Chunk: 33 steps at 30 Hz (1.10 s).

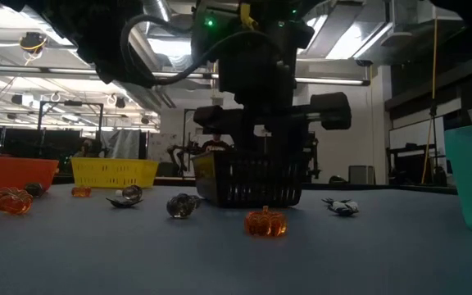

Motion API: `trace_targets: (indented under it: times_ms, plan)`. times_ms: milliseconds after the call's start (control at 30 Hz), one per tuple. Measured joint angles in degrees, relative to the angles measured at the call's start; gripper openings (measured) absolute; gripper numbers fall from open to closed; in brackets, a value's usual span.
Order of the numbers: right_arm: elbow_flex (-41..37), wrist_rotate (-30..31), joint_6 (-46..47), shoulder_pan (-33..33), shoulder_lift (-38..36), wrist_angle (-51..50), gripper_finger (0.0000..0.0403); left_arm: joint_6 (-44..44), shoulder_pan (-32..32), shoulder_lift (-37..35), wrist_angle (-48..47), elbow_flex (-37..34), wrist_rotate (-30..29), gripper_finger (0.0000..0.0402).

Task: Sort Halloween decoration
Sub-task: Put the black skull toy into the bottom yellow bin

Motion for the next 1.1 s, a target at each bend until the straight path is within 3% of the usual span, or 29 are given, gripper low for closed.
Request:
trace_targets:
  times_ms: [300,1100]
  plan:
    - [0.0,4.3,-1.3,0.0,0.2,-0.7,0.0085,0.0,0.0,0.0,0.0,0.0,0.0,0.0092]
    - [0.0,7.3,-0.7,1.8,0.2,0.6,0.0083,0.0,0.0,0.0,0.0,0.0,0.0,0.0092]
